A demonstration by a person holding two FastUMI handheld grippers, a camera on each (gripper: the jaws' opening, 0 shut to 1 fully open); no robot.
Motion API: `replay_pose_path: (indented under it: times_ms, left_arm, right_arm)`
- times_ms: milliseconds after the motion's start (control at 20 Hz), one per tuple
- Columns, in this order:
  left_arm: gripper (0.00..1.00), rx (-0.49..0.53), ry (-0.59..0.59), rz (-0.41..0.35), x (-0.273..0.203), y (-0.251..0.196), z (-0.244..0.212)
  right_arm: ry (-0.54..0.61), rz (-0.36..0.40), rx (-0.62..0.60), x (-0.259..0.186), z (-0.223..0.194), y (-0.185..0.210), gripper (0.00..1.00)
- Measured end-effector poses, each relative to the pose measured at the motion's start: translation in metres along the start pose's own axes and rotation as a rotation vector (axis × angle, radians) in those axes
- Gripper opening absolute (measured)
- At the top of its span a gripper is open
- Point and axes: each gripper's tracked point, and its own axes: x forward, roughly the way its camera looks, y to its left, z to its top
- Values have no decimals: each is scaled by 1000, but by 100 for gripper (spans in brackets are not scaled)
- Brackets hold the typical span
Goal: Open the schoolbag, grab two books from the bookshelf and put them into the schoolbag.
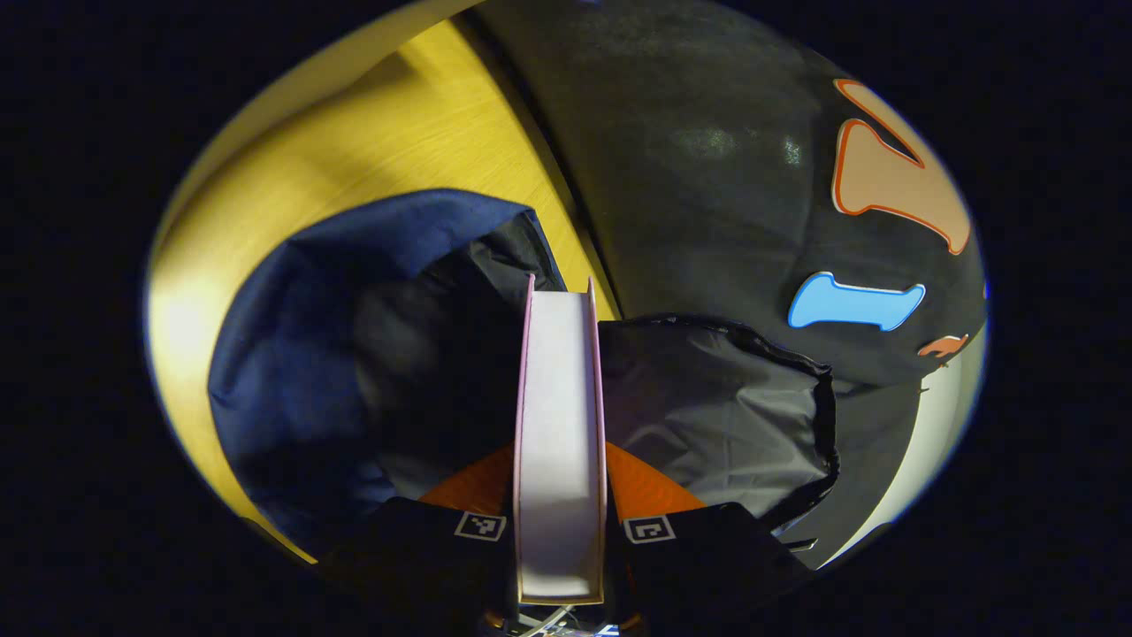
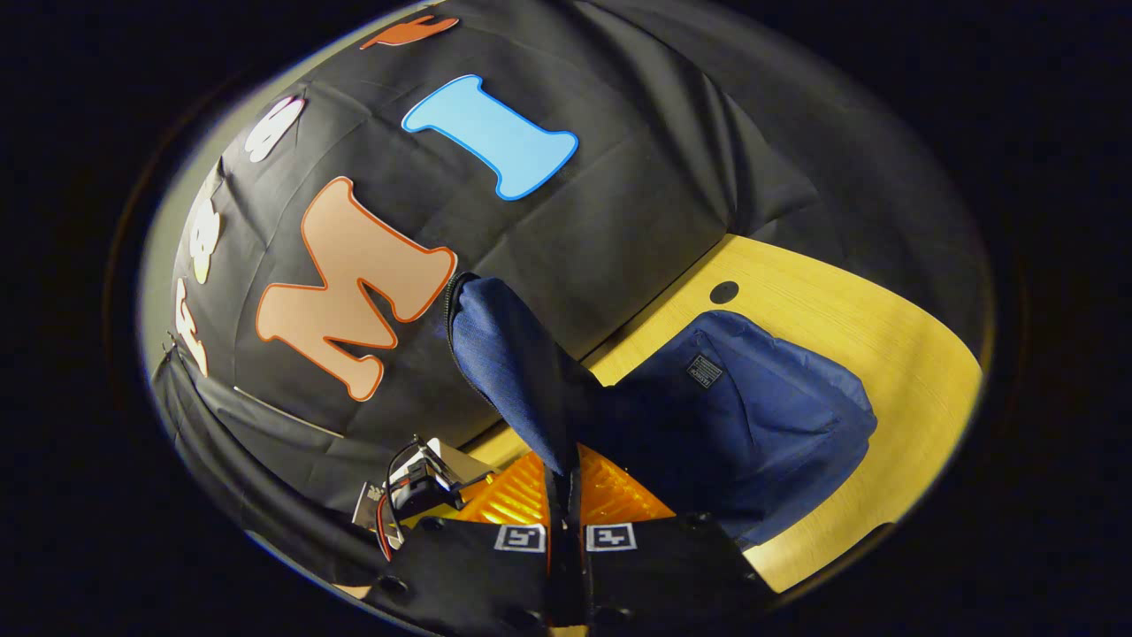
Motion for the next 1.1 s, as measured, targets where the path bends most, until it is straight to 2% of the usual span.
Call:
replay_pose_path:
  times_ms: [50, 200, 350, 400, 450, 500, 650, 700, 750, 850, 900, 950, 1000, 1050, 1100]
  left_arm:
    - [36, -19, 3, -8, 2, 0, -4]
    - [34, -39, 17, -17, 7, 3, -11]
    - [36, -10, 31, -12, 8, 3, -11]
    - [36, -1, 49, -33, 5, 0, -14]
    - [34, 19, 48, -41, 2, -4, -13]
    - [37, 55, 31, -21, 4, -1, -10]
    - [77, 223, -10, 195, -2, 30, 4]
    - [71, 276, 32, 253, -7, 41, 0]
    - [75, 307, 49, 300, -14, 45, 2]
    - [77, 368, 50, 369, -24, 58, 5]
    - [71, 411, 52, 411, -24, 65, 6]
    - [78, 465, 52, 448, -29, 69, 10]
    - [80, 517, 55, 469, -31, 71, 12]
    - [85, 561, 52, 486, -35, 70, 16]
    - [80, 607, 47, 490, -38, 66, 19]
  right_arm:
    - [-2, 1, -5, 0, 1, 0, 3]
    - [-7, -5, -13, -1, 0, 0, 3]
    - [-14, -6, -2, -1, 0, 0, 3]
    - [-16, -8, 2, 0, -1, -1, 3]
    - [-15, -11, 0, -1, -1, -1, 3]
    - [-17, -16, -2, -1, -1, -2, 3]
    - [-20, -18, 6, 0, -1, -1, 3]
    - [-21, -17, 3, 0, -2, 0, 3]
    - [-22, -19, -3, 0, -1, -1, 3]
    - [-23, -19, -5, 0, -2, -1, 3]
    - [-24, -19, -3, 0, -2, -2, 3]
    - [-25, -18, 3, 0, -1, -1, 3]
    - [-26, -20, 6, 0, -2, -1, 3]
    - [-29, -21, 7, 0, -2, -2, 3]
    - [-29, -21, 11, 0, -2, -1, 3]
